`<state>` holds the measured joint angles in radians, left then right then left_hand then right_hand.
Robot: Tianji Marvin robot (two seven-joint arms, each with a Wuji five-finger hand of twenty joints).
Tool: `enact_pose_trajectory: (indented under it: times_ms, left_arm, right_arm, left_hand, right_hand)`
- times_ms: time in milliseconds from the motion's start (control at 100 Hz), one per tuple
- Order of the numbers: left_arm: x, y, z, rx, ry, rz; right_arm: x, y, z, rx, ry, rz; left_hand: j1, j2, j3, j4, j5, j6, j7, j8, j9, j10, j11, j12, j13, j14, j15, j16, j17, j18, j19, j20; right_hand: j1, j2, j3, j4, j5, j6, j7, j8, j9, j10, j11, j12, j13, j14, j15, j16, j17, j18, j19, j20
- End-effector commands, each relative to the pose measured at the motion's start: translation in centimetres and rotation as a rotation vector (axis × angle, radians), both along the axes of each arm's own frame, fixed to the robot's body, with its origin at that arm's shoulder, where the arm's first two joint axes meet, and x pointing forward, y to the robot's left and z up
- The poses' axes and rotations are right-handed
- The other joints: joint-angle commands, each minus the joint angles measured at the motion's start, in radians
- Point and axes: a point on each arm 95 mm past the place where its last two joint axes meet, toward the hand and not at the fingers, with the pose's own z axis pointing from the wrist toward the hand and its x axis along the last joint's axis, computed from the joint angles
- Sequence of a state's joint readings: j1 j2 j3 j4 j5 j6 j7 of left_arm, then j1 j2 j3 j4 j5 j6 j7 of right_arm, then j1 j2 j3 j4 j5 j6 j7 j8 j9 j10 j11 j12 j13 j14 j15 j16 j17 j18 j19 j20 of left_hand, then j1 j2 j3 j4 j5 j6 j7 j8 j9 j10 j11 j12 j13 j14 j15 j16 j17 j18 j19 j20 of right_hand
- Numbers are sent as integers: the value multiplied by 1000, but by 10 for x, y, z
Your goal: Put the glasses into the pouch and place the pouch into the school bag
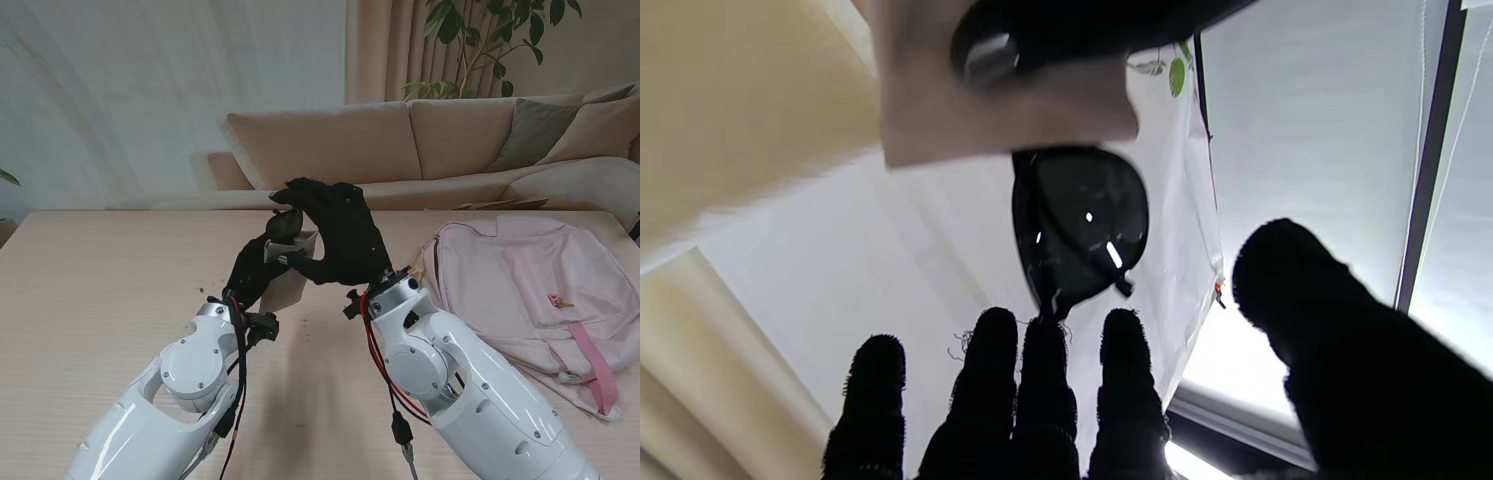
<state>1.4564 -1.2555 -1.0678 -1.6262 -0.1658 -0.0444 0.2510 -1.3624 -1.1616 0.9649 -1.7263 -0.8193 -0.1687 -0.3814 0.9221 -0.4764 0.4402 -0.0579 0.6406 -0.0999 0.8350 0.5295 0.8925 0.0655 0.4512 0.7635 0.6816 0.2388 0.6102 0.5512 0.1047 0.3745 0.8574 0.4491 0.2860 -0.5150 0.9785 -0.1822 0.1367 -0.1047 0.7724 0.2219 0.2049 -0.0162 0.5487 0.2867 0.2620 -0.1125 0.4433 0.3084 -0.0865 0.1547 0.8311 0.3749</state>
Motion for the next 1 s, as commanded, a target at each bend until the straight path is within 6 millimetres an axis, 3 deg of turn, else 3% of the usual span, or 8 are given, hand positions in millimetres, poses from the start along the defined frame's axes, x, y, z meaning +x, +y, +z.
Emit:
enact_pose_trajectory:
  times_ms: [0, 210, 630, 990]
  left_arm:
    - [-1, -5, 4, -15, -7, -13]
    - [-4, -5, 5, -24, -18, -2]
    - [-5, -2, 8, -40, -24, 52]
    - [-8, -2, 12, -43, -41, 48]
  right_arm:
    - [-3, 6, -8, -14, 49, 6]
    - [-2, 11, -22, -57, 94, -33]
    - [-3, 6, -34, -74, 105, -68]
    - [-2, 14, -47, -178, 100, -98]
  left_hand:
    - [11, 29, 3, 7, 45, -61, 72, 19, 24, -21, 12, 16, 14, -18, 39, 17, -2, -5, 51, 20]
    - [6, 26, 7, 6, 44, -59, 74, 18, 24, -23, 14, 16, 17, -19, 41, 17, 0, -5, 53, 21]
    - [0, 21, 18, 3, 35, -47, 77, 18, 18, -23, 18, 22, 13, -20, 46, 19, 2, -7, 63, 26]
    - [-9, 16, 24, 2, 32, -38, 75, 13, 11, -22, 23, 17, 12, -17, 46, 18, 0, -7, 63, 27]
  right_hand:
    - [-55, 52, -79, 46, -33, 27, -25, -22, -18, -31, -41, -25, -68, -45, -27, -15, -16, -20, -54, -5]
    - [-58, 106, -171, 68, -26, 54, -45, -33, -18, -12, -88, -43, -82, -37, -35, -20, -20, -23, -98, 17]
    - [-59, 99, -106, 62, 29, 38, -47, -28, -22, -2, -83, -38, -88, -25, -29, -17, -27, -21, -122, 48]
    - [-93, 137, -178, 63, 29, 32, -65, -30, -23, 9, -143, -63, -112, -16, -42, -25, -31, -20, -165, 78]
